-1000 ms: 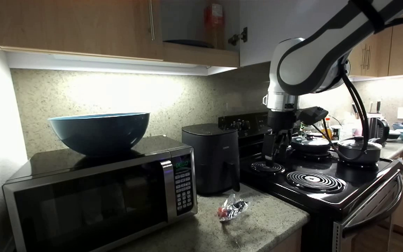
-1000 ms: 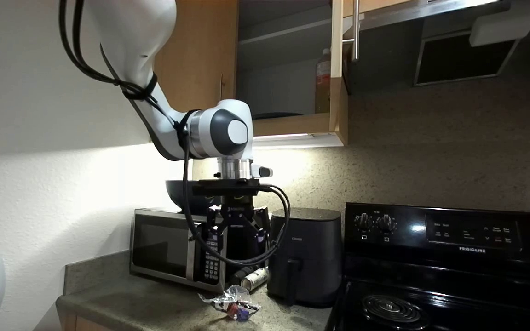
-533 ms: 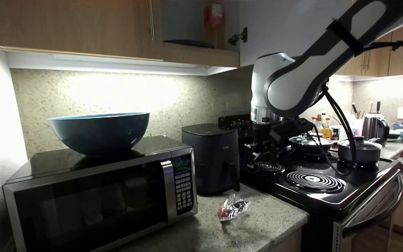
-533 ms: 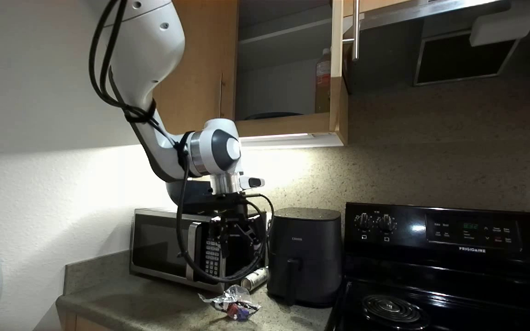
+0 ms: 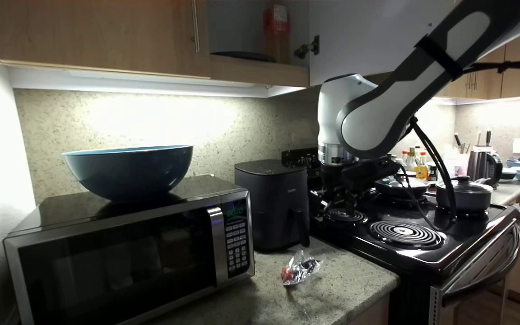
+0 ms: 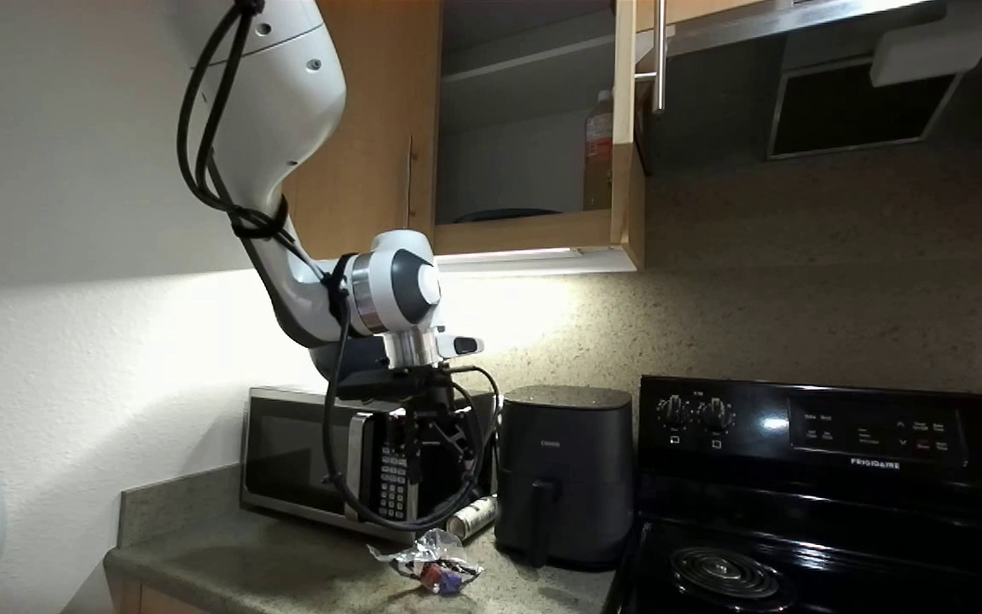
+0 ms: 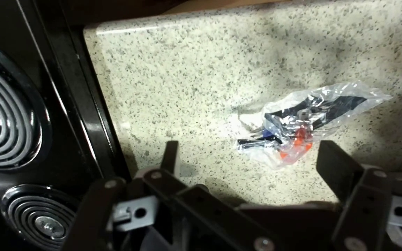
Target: Pick up the plastic from the counter and put it in the cabinet
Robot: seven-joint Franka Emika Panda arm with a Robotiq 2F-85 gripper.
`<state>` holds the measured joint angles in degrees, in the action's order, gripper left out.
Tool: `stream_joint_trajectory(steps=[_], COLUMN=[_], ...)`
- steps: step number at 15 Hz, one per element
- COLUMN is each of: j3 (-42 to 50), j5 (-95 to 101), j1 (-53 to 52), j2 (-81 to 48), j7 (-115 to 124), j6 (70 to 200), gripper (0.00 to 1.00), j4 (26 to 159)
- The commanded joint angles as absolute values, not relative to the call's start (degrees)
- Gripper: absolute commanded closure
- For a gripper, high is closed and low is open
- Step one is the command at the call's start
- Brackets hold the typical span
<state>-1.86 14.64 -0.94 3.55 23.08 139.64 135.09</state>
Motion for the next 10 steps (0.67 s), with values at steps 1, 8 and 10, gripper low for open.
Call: stream_joint_trajectory(steps=[1,8,10], j3=[-3.00,-2.19,-2.37], j5=[11.73,19.22,16.89], j1=[-1.69,-4.43,-4.18], j2=[0.28,-4.52,-4.26], j7=[25.27,41.27,37.84], j6=[143.61,143.81,144.68], gripper=[0.00,0.00,0.00], j4=[135.08,134.21,134.79])
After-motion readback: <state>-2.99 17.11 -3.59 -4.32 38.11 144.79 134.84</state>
